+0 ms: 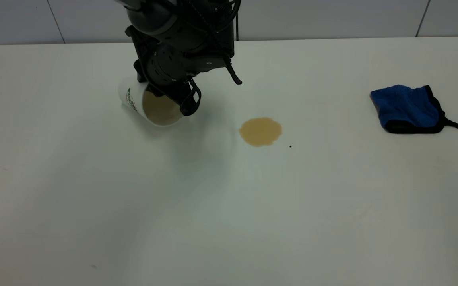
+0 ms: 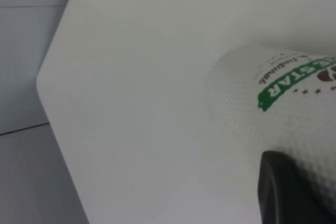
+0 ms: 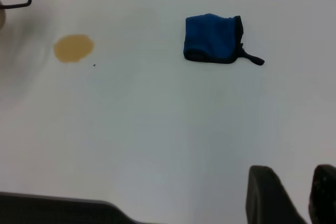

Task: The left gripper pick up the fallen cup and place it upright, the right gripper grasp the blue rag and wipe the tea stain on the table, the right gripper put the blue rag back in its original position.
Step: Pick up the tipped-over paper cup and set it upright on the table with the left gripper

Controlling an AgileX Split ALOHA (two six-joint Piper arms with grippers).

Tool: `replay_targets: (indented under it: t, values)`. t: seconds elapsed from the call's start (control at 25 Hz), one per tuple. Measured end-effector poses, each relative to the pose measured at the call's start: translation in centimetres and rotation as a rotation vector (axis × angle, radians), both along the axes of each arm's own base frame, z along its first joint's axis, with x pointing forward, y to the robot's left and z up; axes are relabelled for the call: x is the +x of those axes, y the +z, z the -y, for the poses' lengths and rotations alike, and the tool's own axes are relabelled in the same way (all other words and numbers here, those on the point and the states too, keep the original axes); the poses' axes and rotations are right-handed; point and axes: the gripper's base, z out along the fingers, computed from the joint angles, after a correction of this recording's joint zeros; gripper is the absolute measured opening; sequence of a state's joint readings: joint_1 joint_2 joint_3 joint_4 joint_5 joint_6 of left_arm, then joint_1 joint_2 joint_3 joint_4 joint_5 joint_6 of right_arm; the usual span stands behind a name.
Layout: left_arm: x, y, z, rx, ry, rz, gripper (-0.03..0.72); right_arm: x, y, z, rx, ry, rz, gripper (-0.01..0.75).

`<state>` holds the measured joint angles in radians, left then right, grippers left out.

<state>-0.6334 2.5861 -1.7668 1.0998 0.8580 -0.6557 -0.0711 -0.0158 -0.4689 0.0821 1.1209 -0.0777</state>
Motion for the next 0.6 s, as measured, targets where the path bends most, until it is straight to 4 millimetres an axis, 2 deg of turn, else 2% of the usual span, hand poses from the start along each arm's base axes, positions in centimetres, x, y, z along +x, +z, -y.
replay_targets:
  t: [0.16,0.32,0.36,0.48,0.6]
  values:
    - [0.5,2.5,0.0,-0.053,0.046,0.028,0.014,0.0,0.0,0.0,0.001,0.001,0.000,0.238]
    - [1.6,8.2,-0.6,-0.241,0.078,0.022,0.008,0.0,0.0,0.0,0.002,0.001,0.000,0.238]
    - [2.0,9.8,-1.3,-0.300,0.089,0.014,0.008,0.0,0.0,0.0,0.002,0.001,0.000,0.238]
    - [3.0,13.0,-4.5,-0.446,0.128,-0.039,0.008,0.0,0.0,0.0,0.002,0.001,0.000,0.238]
    - [3.8,13.6,-7.7,-0.574,0.162,-0.127,0.008,0.0,0.0,0.0,0.002,0.001,0.000,0.238]
